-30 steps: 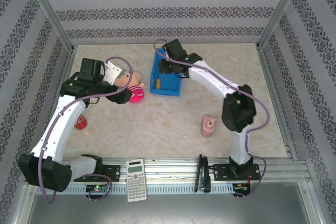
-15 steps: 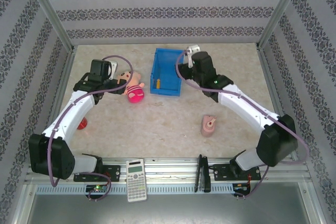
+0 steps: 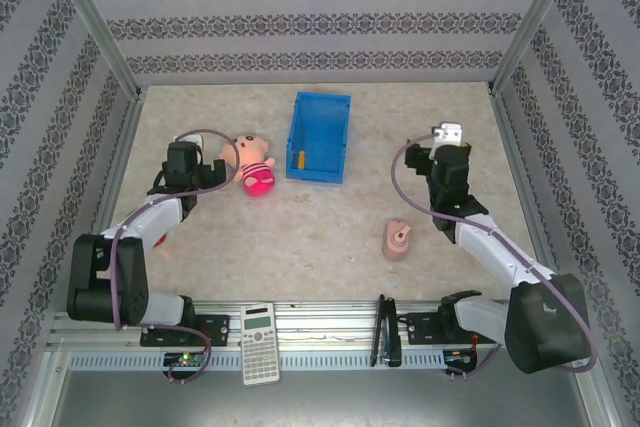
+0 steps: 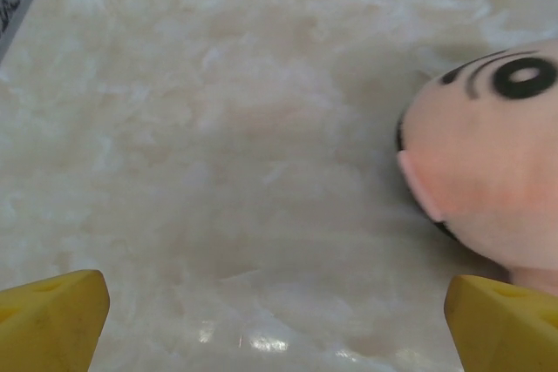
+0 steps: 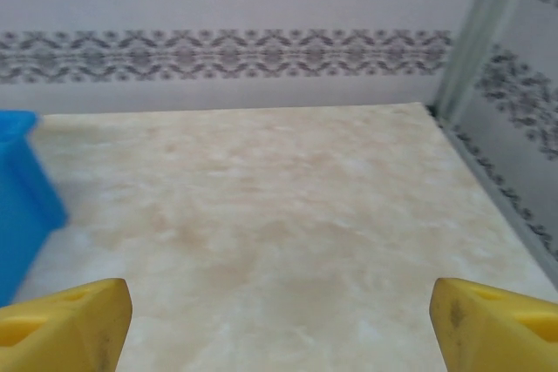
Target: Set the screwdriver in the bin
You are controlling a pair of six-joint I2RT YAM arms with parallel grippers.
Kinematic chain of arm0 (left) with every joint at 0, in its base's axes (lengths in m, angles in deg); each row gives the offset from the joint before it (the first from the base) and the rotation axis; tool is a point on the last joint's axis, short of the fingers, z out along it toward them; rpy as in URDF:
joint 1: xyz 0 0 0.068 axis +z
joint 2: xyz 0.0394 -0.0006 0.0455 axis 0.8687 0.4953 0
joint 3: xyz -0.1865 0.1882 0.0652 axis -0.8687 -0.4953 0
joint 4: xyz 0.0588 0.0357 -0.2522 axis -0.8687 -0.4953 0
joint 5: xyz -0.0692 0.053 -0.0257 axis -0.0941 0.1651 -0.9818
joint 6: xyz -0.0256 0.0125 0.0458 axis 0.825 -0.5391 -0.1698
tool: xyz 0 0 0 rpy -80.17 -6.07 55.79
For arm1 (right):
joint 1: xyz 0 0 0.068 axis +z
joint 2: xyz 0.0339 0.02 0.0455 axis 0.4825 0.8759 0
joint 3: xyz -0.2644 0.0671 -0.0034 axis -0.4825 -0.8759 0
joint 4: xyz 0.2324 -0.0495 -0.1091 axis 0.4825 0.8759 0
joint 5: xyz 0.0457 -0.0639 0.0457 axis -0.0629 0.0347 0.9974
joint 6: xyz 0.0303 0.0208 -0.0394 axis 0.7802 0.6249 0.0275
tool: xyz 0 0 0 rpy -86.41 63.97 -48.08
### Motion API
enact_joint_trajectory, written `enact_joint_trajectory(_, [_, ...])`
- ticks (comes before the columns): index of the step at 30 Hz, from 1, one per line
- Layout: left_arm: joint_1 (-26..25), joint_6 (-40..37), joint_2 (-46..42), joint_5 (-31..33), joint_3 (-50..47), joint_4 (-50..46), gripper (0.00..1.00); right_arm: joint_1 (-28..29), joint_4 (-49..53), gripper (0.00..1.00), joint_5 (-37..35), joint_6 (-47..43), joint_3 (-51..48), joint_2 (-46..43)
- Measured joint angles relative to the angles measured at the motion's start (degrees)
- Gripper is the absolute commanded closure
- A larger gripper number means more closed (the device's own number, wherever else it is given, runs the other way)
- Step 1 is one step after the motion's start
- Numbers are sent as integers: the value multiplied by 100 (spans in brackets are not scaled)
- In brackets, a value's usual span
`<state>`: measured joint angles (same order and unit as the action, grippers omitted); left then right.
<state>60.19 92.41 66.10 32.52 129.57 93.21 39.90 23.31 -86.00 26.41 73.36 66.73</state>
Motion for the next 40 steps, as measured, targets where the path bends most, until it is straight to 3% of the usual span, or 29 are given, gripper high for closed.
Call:
enact_joint_trajectory(8, [251,118,527,-107,-1108,2122,1,-546,-1296,9,11,-162,-1141,258])
enact_joint_trajectory(18, [249,120,625,-299,-2232,4500,1,-756,-3635,4,501,-157,-1790,2155])
enact_joint_trajectory(21, [249,116,1128,-354,-2601,5554,1,-861,-3670,3,693,-136,-1781,2238])
enact_joint_trajectory(31, [249,103,1178,-409,-2503,5928,1,-977,-3773,2,785,-103,-1526,2234])
enact_joint_trajectory(40, [249,66,1178,-678,-2120,5525,1,-966,-3689,2,990,-129,-1506,2234])
